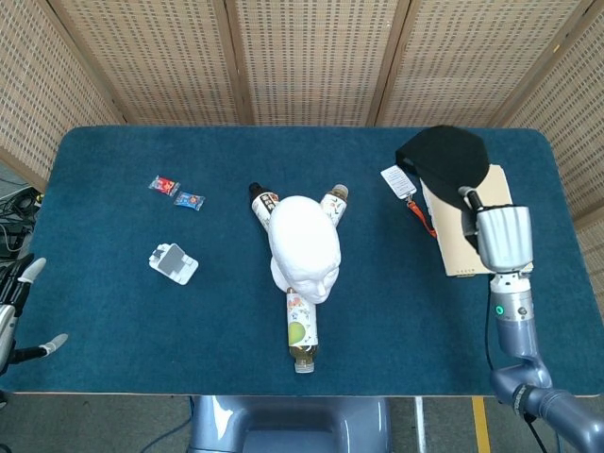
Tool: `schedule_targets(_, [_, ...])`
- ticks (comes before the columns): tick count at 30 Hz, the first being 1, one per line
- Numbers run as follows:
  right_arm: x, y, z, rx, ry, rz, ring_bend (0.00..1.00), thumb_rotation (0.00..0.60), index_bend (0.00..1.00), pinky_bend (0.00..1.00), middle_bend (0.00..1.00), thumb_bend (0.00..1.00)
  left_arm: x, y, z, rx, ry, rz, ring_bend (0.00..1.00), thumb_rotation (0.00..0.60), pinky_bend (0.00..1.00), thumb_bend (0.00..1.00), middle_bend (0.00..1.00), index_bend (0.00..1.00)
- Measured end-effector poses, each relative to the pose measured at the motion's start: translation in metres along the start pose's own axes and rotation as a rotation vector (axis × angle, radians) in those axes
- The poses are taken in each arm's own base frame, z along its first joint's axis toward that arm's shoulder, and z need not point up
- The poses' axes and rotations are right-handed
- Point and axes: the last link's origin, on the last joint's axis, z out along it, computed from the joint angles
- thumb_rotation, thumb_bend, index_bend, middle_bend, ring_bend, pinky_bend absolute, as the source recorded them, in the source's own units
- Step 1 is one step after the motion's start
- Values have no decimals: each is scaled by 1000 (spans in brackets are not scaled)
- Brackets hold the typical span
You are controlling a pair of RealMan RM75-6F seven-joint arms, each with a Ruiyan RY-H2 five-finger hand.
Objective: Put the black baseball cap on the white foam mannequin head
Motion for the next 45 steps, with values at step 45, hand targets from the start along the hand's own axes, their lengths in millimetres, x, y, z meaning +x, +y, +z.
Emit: schedule_targets(45, [88,-186,36,628,329,-239,1000,600,718,1000,1000,799,10,-12,2,12,6,-49,0,600,0,0,0,0])
